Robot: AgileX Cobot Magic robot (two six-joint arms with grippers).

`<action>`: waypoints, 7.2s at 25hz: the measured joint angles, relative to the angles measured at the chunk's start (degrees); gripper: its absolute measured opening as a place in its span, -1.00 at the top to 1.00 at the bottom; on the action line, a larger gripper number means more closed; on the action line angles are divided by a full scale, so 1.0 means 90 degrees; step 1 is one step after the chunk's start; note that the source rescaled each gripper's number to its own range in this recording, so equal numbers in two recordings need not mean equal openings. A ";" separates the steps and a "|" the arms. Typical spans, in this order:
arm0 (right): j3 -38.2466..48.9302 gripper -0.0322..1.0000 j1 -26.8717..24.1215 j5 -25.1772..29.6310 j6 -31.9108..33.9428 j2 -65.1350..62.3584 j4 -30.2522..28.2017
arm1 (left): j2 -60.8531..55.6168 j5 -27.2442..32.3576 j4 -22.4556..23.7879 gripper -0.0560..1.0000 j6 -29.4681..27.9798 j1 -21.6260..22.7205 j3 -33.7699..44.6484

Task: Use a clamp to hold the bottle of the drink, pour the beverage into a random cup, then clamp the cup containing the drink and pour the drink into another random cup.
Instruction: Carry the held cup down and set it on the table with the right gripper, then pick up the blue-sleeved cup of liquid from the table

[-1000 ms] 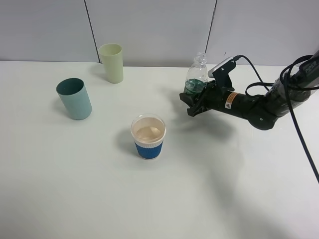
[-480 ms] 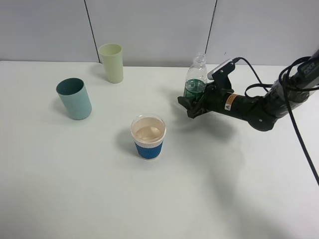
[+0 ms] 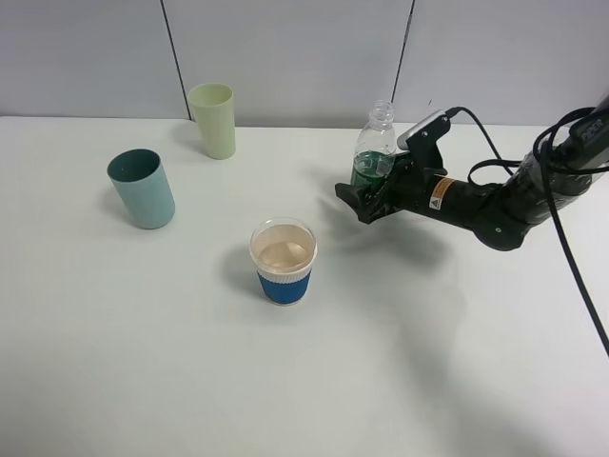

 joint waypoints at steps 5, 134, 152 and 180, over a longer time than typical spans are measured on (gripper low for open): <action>0.0355 -0.36 0.0000 -0.0021 0.0000 -0.0394 0.0000 | 0.0000 0.0000 0.0000 -1.00 0.0000 0.0000 0.0000; 0.2433 -1.00 -0.1870 1.3382 -0.0163 -1.4264 0.2933 | 0.0000 0.0000 0.0000 -1.00 0.0000 0.0000 0.0000; 0.2433 -1.00 -0.1870 1.3382 -0.0213 -1.4264 0.3083 | 0.0000 0.0000 0.0000 -1.00 0.0000 0.0000 0.0000; 0.2433 -1.00 -0.1207 1.3382 -0.0213 -1.4264 0.3171 | 0.0000 0.0000 0.0000 -1.00 0.0000 0.0000 0.0000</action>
